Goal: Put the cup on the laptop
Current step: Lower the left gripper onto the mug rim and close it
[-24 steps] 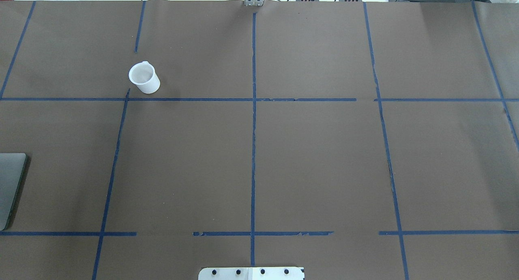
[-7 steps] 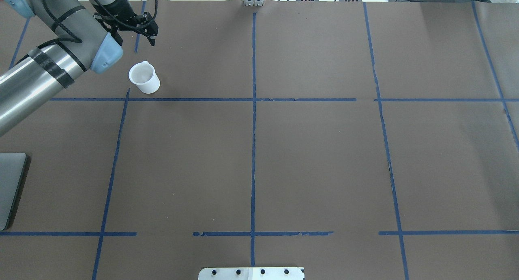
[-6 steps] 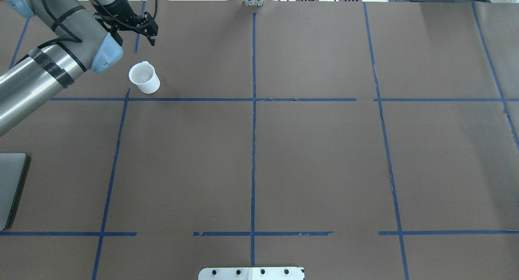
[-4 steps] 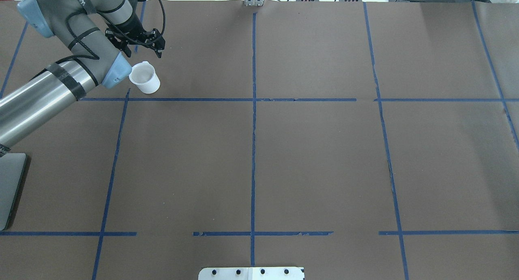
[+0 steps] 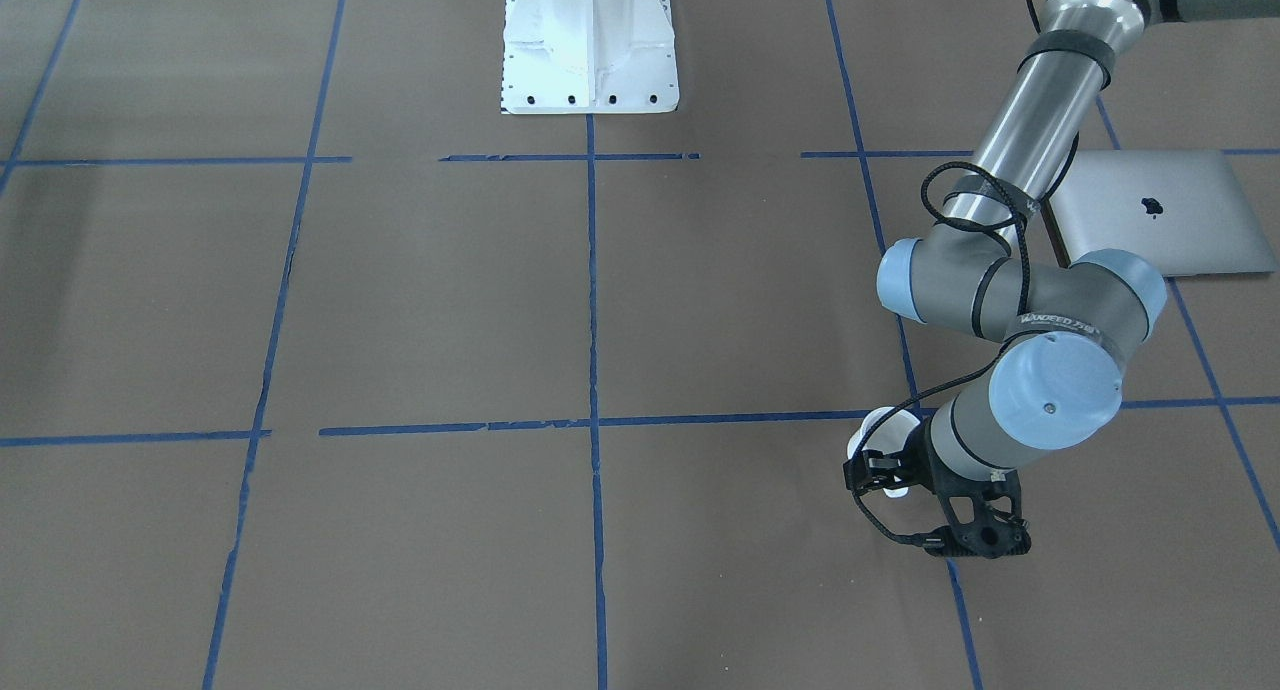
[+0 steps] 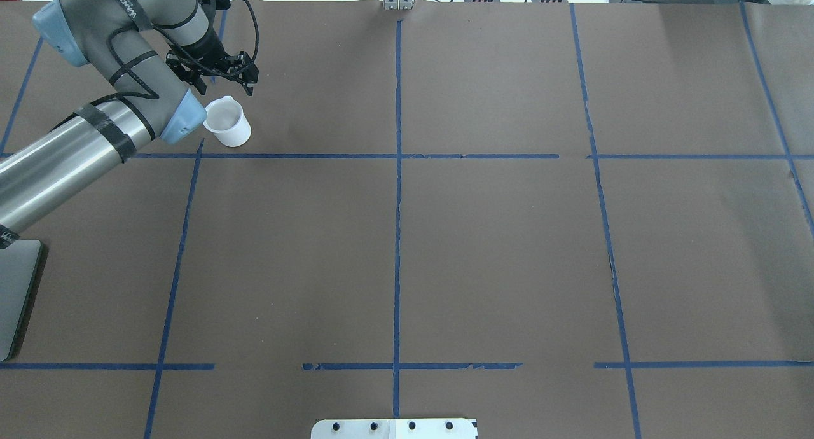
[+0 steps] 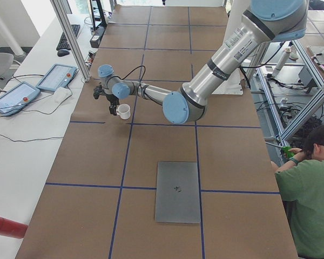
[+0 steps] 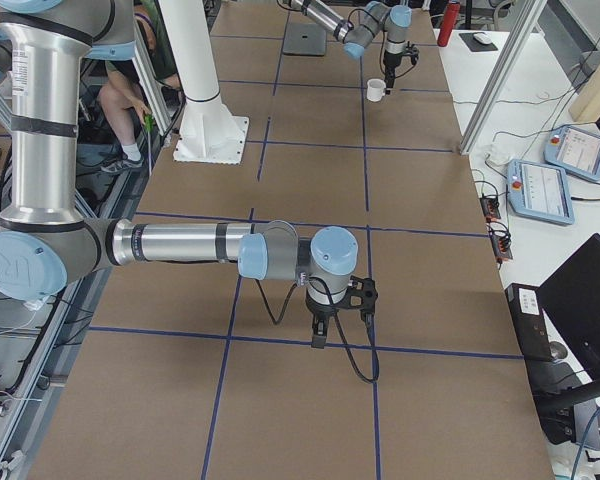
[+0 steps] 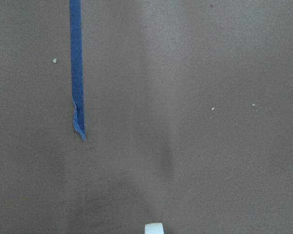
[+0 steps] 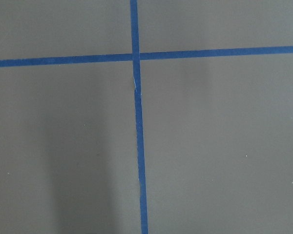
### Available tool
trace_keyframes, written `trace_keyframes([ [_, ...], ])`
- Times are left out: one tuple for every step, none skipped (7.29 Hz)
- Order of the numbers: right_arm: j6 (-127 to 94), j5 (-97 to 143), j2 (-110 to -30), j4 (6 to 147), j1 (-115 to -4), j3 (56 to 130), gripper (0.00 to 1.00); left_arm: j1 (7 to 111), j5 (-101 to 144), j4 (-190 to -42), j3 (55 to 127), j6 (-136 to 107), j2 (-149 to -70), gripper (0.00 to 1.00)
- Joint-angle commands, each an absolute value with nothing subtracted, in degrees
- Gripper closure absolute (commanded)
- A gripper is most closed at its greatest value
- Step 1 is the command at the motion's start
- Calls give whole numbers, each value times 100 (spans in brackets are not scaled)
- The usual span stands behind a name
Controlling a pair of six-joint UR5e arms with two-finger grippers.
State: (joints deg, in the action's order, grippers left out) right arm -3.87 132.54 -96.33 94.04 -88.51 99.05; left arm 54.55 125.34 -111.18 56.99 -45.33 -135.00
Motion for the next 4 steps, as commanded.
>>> trace_keyframes([
  [-387,13254,-9633,9404,-8851,9905,0,5353,12533,-11145,5678,-4605,-13483,18],
  [-387,13254,-9633,9404,-8851,9905,0,5353,12525,-11179,5678,-4597,-13448,35],
  [-387,13254,-9633,9404,-8851,9905,0,5361,12524,-11319,5634,-4597,-13395,49],
  [-387,13254,-9633,9404,-8851,9905,0,5361,12524,-11338,5582,-4597,-13403,58],
])
